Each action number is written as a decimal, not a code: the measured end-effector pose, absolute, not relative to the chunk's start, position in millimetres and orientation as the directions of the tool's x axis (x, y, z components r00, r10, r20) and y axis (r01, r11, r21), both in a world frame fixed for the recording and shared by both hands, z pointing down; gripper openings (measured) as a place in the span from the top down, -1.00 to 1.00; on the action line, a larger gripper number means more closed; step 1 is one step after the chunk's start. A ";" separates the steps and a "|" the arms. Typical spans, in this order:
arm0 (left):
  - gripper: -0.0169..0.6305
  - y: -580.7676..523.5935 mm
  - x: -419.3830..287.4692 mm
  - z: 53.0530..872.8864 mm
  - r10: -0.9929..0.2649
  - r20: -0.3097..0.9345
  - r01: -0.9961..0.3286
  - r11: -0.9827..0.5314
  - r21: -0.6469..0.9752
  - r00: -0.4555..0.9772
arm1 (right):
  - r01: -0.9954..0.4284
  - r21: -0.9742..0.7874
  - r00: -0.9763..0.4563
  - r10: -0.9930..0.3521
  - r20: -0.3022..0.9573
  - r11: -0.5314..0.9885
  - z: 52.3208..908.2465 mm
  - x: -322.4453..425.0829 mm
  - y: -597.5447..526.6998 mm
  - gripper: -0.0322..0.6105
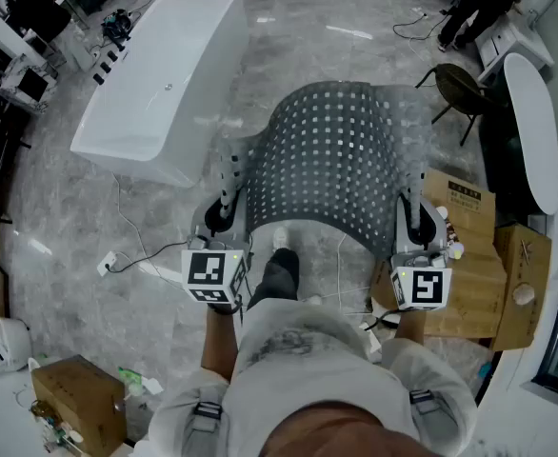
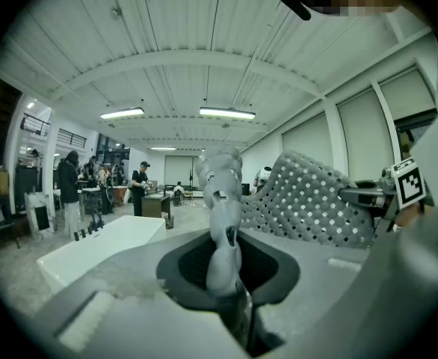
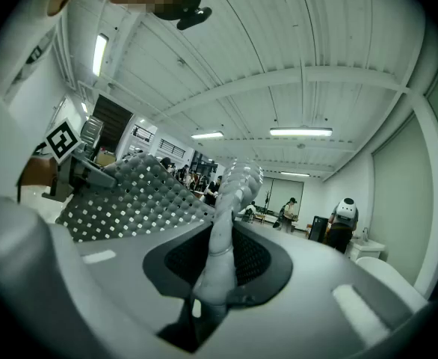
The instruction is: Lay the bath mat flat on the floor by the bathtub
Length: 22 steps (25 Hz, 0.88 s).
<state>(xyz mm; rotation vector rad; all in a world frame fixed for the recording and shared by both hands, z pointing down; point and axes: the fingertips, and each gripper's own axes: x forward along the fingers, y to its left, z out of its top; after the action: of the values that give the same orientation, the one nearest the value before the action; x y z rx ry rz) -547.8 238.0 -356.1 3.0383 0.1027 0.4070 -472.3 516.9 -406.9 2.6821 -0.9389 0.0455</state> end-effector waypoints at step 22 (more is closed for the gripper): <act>0.84 302.7 -597.7 -361.0 0.044 0.275 0.014 -0.994 0.110 0.960 | -0.678 0.242 0.733 -0.665 0.144 -0.694 -415.9 -505.8 563.2 0.71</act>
<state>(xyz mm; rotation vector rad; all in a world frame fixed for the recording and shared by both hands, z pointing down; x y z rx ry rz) -597.7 302.7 -361.0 3.0046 0.0450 0.4257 -505.8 563.2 -415.9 2.6576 -1.0534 0.0648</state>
